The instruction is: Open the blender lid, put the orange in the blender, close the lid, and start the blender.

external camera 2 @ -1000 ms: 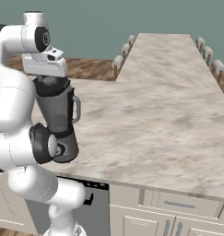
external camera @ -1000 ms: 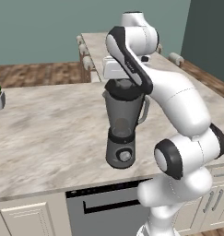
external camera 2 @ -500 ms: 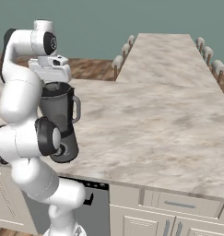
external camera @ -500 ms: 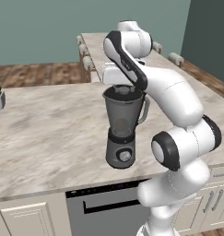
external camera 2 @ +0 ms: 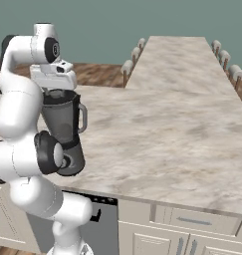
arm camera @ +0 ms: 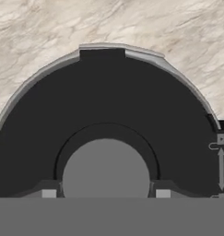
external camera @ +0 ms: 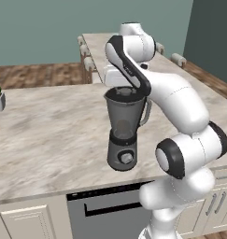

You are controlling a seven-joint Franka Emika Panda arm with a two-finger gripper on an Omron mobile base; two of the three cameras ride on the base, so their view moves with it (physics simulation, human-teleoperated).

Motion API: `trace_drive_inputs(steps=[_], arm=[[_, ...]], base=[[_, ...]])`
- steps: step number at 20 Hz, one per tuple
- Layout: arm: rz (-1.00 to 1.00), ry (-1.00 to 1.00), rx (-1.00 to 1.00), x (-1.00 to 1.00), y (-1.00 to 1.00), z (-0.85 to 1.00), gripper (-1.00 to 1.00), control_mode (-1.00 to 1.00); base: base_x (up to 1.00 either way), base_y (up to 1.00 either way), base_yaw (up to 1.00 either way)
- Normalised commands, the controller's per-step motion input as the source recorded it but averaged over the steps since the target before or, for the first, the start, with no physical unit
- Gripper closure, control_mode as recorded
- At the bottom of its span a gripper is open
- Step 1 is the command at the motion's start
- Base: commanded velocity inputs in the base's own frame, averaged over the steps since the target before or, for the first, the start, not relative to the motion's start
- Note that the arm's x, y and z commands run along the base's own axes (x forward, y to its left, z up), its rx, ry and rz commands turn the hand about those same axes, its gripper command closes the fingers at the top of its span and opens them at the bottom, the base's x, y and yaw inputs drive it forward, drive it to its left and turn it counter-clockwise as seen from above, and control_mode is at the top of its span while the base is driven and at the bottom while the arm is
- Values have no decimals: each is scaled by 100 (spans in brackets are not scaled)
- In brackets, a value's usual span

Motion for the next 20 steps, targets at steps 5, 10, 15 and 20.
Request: trace_drive_inputs(steps=[5,10,15,20], arm=[[0,-15,0,0,0,-3,-100,-100],[0,-15,0,0,0,5,-100,-100],[0,-11,0,0,0,25,-100,-100],[-1,-27,0,-54,0,56,-100,-100]], base=[[0,0,0],[0,0,0],[0,0,0],[0,0,0]])
